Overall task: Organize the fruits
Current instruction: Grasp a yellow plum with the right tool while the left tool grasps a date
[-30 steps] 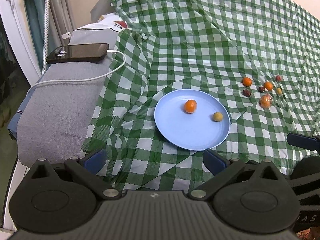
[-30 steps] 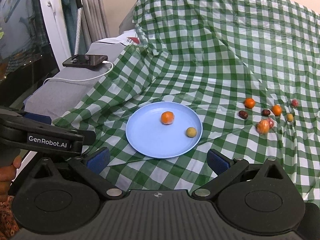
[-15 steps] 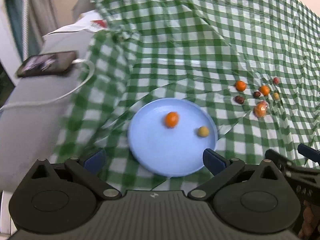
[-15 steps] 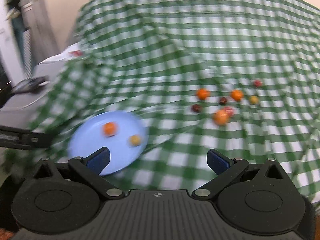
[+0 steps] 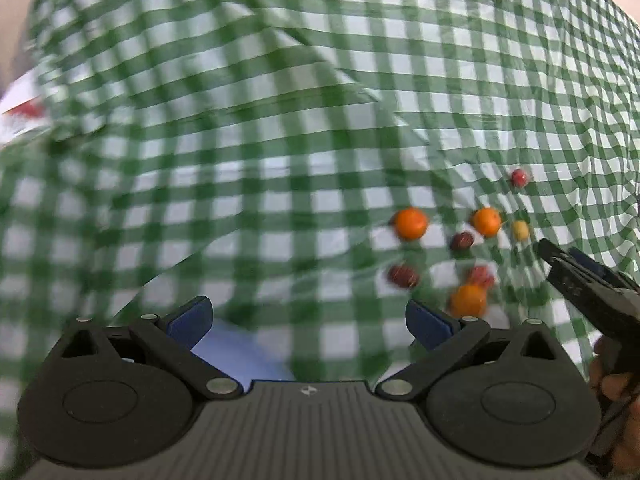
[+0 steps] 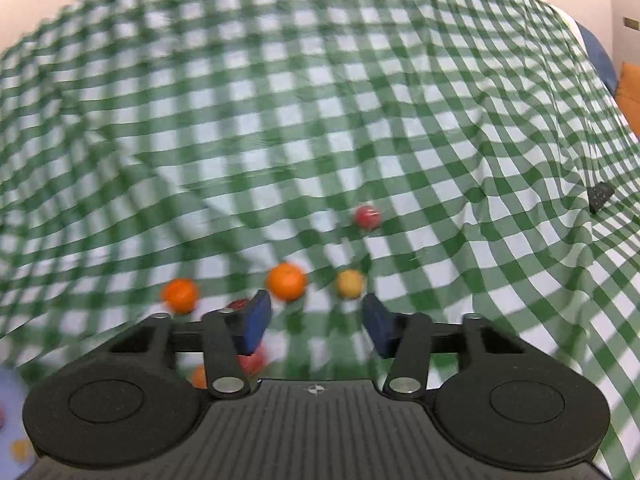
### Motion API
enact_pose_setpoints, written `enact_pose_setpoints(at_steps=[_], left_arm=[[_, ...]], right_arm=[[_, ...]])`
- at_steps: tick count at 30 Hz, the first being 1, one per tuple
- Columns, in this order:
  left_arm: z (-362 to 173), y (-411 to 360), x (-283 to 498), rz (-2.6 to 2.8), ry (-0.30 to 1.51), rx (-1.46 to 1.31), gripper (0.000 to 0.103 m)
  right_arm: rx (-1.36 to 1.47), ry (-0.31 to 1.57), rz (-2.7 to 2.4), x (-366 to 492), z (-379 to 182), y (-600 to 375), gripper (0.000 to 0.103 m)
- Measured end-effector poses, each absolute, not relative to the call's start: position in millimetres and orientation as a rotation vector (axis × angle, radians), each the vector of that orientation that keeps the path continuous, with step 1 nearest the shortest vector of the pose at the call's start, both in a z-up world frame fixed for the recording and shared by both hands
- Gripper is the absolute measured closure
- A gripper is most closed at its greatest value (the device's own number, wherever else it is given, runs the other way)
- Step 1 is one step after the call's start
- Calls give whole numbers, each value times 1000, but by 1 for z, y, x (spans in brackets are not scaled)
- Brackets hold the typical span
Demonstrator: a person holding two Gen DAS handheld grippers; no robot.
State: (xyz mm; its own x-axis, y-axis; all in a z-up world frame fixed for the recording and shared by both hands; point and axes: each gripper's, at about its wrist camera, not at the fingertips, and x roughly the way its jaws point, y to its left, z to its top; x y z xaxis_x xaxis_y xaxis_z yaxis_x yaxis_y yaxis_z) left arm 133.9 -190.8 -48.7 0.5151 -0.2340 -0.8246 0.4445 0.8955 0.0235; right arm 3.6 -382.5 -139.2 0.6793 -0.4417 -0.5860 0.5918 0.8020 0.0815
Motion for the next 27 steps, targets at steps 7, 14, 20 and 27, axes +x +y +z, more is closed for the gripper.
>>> enact_pose_setpoints(at_steps=[7, 14, 20, 27], left_arm=[[-94, -249, 167, -468, 982, 315, 0], [-128, -270, 171, -516, 1001, 384, 0], [-147, -284, 174, -567, 981, 434, 1], [-158, -287, 180, -670, 1003, 416, 62]], right_arm=[[273, 657, -578, 45, -189, -425, 77], [224, 652, -550, 69, -205, -434, 77], [223, 616, -562, 62, -207, -438, 77], [259, 587, -565, 54, -206, -441, 77]])
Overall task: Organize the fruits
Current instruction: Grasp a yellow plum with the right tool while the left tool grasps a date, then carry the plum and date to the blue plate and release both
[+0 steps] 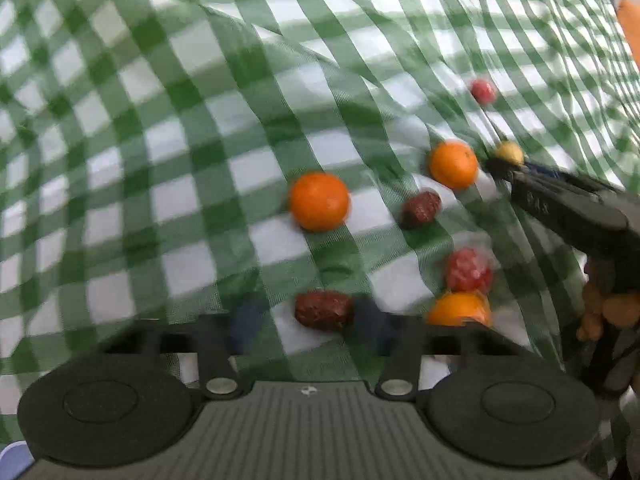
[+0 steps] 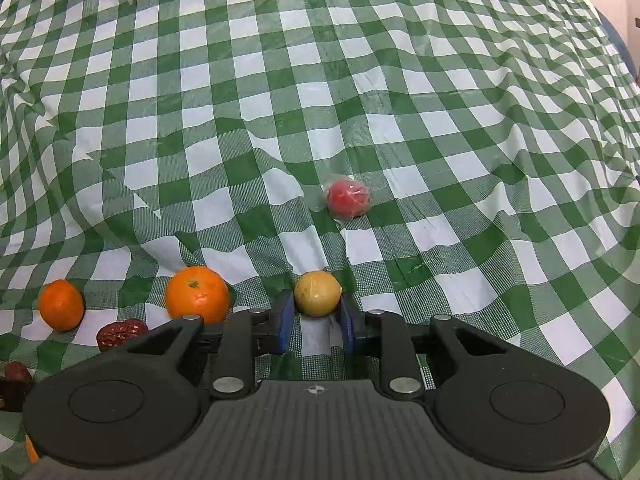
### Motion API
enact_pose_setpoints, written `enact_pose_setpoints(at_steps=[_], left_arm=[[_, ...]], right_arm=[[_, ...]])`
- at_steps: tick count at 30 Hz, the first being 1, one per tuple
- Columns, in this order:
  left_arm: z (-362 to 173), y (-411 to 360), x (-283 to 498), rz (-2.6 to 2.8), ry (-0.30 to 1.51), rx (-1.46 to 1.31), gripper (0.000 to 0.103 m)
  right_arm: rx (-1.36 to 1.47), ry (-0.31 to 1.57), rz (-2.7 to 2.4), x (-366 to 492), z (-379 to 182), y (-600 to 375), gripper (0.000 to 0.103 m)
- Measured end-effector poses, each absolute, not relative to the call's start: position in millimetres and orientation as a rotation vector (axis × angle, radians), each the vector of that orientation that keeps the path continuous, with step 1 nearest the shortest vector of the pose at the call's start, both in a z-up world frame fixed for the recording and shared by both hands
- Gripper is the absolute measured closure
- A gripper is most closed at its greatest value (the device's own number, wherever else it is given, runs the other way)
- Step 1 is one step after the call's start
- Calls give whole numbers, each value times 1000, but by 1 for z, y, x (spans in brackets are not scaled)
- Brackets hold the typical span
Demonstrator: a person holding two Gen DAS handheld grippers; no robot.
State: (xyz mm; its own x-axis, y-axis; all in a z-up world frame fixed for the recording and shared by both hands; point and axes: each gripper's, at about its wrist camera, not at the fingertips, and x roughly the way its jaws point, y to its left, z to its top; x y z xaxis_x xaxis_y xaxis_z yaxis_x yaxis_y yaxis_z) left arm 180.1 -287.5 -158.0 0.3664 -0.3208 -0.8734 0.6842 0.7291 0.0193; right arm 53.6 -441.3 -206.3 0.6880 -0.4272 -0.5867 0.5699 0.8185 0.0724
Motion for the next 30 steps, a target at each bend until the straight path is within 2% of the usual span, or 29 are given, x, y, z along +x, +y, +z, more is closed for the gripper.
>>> enact_pose_setpoints(at_steps=[1, 7, 13, 24, 30], left_arm=[[-155, -287, 178, -681, 997, 421, 69], [-127, -273, 158, -682, 905, 448, 69], [-71, -218, 136, -609, 880, 386, 69], [-14, -83, 39, -451, 937, 293, 69], [4, -25, -14, -398, 916, 256, 69]], right_arm=[[260, 574, -573, 52, -206, -442, 78], [257, 455, -691, 33, -187, -443, 78], [241, 343, -716, -16, -122, -420, 77], [282, 564, -284, -113, -69, -267, 77], [224, 579, -69, -134, -36, -176, 77]])
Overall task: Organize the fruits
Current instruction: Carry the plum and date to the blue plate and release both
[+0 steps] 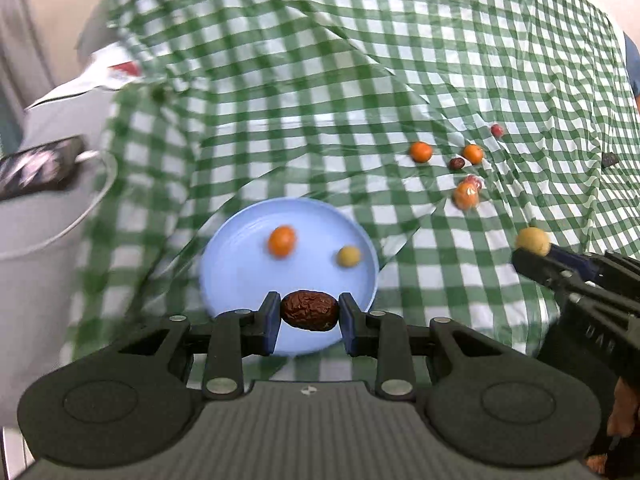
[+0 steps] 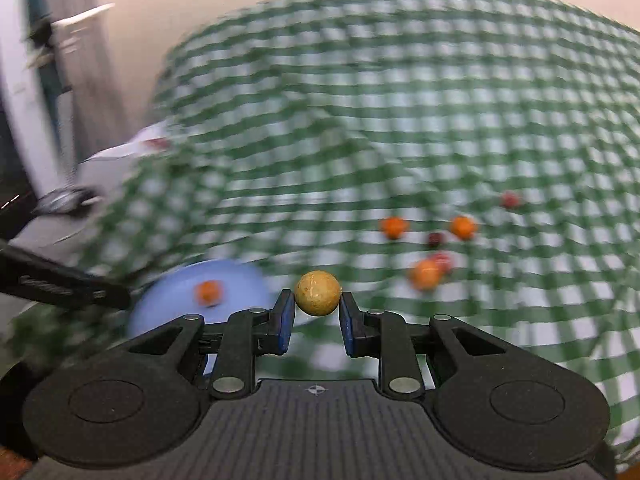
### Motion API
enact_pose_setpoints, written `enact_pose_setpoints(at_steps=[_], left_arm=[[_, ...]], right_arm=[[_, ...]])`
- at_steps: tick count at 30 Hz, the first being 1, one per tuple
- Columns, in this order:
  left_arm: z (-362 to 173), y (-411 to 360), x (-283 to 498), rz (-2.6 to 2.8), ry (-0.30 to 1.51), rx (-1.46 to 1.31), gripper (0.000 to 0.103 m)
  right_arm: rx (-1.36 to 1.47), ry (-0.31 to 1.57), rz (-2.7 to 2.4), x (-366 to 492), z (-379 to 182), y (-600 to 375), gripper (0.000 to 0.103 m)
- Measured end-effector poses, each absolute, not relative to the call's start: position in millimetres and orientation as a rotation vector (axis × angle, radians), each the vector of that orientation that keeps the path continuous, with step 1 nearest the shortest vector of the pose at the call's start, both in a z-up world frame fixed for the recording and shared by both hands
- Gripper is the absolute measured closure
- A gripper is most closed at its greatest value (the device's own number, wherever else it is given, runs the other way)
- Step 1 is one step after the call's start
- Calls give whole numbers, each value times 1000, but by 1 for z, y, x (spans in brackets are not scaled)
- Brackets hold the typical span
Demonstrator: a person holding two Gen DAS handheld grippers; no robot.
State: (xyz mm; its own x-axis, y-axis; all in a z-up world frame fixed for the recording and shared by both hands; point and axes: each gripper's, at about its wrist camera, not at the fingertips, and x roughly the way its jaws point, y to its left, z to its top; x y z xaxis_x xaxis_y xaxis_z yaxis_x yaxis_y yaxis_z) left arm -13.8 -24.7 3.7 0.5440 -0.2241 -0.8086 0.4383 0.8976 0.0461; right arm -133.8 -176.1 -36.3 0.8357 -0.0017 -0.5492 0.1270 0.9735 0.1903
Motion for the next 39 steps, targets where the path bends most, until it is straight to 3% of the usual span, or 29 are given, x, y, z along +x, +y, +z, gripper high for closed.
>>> enact_pose_setpoints(at_steps=[11, 39], left_arm=[[24, 40, -64, -342, 838, 128, 69], [23, 55, -63, -370, 815, 77, 69]], right_arm=[[73, 565, 84, -161, -5, -94, 77], [44, 599, 83, -161, -2, -88, 77]])
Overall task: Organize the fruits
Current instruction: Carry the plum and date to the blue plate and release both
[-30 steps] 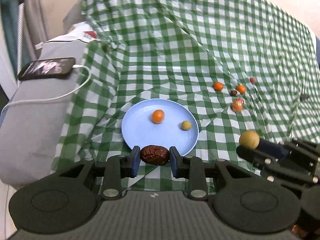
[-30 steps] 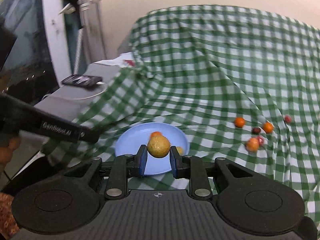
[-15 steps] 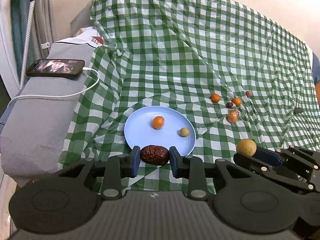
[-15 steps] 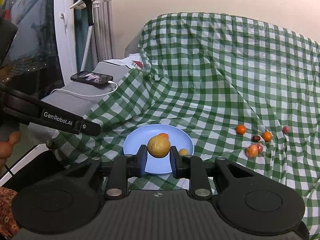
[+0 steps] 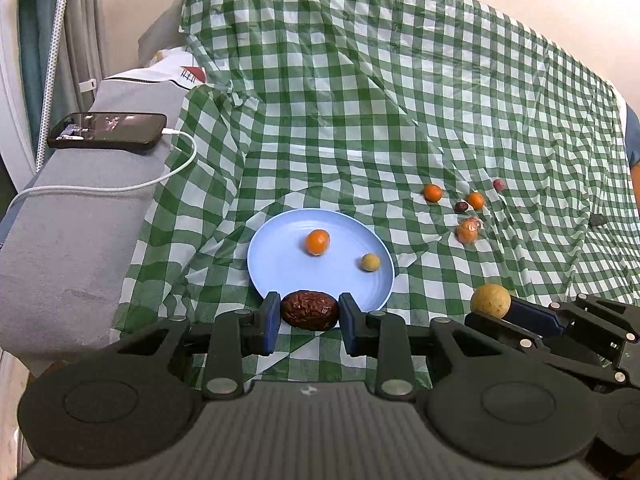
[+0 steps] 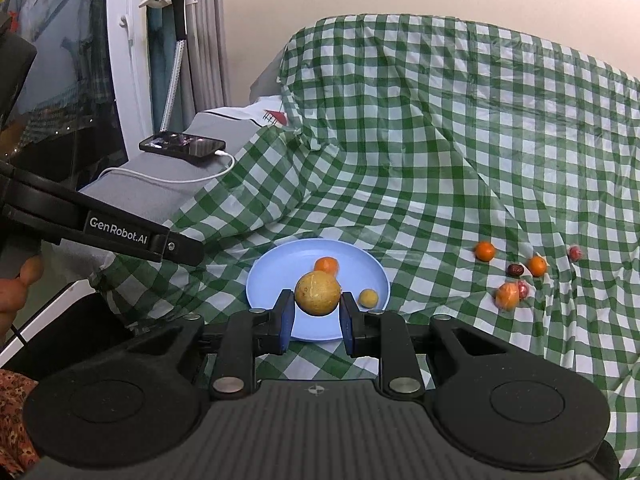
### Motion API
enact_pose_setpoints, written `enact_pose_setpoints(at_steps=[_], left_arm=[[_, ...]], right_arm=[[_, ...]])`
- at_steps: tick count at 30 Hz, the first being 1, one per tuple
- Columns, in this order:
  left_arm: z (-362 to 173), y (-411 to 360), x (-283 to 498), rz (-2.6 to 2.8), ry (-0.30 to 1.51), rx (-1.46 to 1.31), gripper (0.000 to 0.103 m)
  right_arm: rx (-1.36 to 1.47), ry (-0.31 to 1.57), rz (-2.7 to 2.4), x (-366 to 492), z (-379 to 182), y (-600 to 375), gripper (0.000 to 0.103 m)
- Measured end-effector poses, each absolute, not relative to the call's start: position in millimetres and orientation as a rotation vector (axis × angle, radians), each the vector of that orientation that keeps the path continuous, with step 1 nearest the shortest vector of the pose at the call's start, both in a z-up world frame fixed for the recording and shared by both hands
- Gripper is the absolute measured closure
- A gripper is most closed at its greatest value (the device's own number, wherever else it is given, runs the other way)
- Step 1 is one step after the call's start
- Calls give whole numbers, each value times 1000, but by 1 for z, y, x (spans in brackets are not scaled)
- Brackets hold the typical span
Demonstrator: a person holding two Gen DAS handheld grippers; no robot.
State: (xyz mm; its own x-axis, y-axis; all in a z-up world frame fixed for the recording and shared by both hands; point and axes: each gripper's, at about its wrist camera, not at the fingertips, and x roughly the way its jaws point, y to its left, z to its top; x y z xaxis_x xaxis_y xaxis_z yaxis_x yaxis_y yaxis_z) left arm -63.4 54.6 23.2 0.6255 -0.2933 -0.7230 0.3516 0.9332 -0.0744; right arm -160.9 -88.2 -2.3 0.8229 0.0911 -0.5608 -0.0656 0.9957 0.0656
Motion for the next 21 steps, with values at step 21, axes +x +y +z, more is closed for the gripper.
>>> enact_pose_setpoints(at_steps=[21], left_arm=[[4, 44, -7, -357, 866, 82, 69]], right_arm=[[28, 667, 85, -107, -23, -89, 77]])
